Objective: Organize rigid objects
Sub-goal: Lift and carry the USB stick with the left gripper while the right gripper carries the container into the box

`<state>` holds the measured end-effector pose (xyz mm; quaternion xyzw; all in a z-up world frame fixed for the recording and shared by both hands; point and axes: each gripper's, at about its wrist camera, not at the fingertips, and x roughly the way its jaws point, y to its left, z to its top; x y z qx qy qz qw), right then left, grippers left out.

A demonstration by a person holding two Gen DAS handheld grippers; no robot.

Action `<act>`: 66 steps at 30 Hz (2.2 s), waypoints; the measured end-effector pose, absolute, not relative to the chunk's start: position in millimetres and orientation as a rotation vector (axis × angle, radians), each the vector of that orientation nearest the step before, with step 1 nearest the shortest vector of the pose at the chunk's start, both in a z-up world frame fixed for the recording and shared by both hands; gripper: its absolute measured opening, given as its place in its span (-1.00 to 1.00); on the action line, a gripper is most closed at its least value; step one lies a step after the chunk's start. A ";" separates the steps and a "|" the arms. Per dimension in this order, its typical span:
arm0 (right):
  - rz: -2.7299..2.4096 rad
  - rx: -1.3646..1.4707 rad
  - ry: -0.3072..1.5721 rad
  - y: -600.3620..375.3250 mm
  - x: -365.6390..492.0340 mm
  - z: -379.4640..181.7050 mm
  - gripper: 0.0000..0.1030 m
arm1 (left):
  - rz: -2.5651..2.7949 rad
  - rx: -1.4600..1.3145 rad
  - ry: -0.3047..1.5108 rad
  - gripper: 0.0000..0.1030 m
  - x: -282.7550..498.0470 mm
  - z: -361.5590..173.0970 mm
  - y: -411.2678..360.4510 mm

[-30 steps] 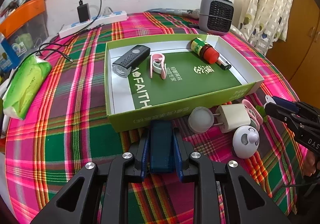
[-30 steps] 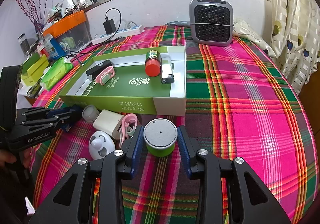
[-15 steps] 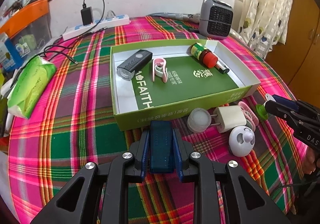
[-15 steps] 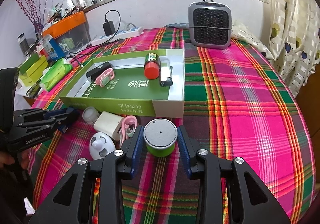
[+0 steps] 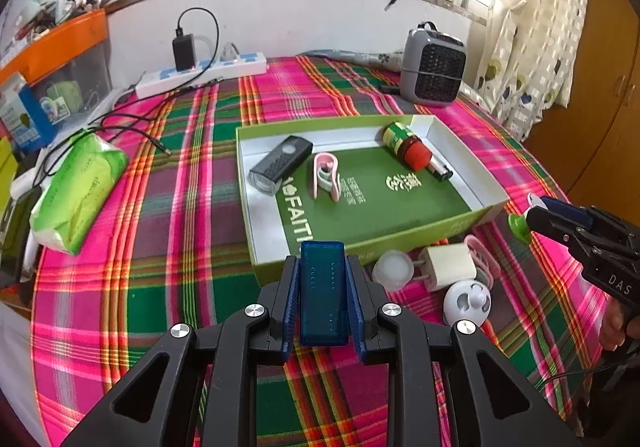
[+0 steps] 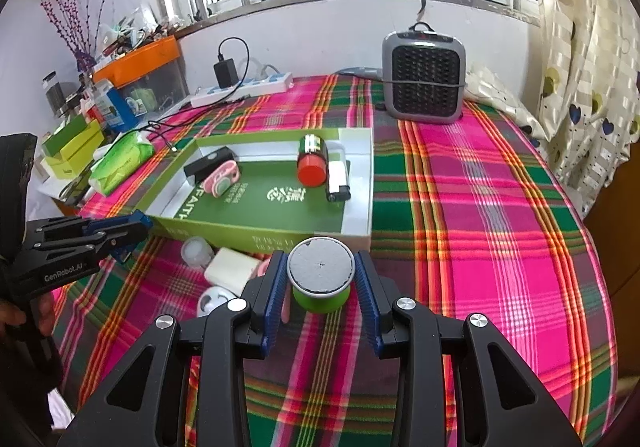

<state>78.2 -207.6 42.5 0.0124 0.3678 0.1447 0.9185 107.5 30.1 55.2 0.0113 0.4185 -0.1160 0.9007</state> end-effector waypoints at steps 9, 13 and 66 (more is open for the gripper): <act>0.327 0.006 0.724 -199.2 87.9 60.2 -0.31 | -0.236 0.014 0.845 -0.58 119.4 66.6 31.4; 0.355 0.001 0.717 -193.2 99.2 68.4 -0.31 | -0.233 0.001 0.845 -0.58 128.4 68.2 32.0; 0.495 -0.052 0.911 -117.5 246.7 22.6 -0.31 | -0.208 0.001 0.943 -0.58 193.7 26.4 23.8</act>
